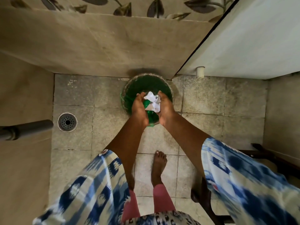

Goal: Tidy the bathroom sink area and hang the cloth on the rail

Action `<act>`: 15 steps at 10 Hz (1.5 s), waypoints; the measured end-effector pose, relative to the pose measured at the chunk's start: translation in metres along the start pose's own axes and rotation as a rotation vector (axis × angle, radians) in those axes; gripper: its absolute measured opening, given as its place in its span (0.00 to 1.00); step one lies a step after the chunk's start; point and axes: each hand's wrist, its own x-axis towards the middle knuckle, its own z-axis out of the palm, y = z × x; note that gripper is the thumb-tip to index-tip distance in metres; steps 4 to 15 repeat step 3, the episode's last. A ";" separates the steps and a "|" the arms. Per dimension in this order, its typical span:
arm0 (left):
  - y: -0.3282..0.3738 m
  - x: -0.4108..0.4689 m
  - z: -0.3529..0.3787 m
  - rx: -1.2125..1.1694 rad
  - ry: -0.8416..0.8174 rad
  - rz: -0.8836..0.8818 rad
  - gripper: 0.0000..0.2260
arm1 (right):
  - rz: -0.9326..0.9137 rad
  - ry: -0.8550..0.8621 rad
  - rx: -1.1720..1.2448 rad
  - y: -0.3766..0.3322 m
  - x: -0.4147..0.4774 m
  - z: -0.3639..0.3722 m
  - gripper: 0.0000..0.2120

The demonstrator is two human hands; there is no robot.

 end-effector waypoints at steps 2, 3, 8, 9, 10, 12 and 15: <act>-0.010 -0.004 -0.009 0.164 -0.043 0.057 0.18 | -0.039 0.018 -0.053 0.010 -0.001 -0.009 0.19; -0.023 0.002 -0.018 0.268 0.002 0.088 0.18 | -0.077 0.055 -0.096 0.022 0.005 -0.014 0.20; -0.023 0.002 -0.018 0.268 0.002 0.088 0.18 | -0.077 0.055 -0.096 0.022 0.005 -0.014 0.20; -0.023 0.002 -0.018 0.268 0.002 0.088 0.18 | -0.077 0.055 -0.096 0.022 0.005 -0.014 0.20; -0.023 0.002 -0.018 0.268 0.002 0.088 0.18 | -0.077 0.055 -0.096 0.022 0.005 -0.014 0.20; -0.023 0.002 -0.018 0.268 0.002 0.088 0.18 | -0.077 0.055 -0.096 0.022 0.005 -0.014 0.20; -0.023 0.002 -0.018 0.268 0.002 0.088 0.18 | -0.077 0.055 -0.096 0.022 0.005 -0.014 0.20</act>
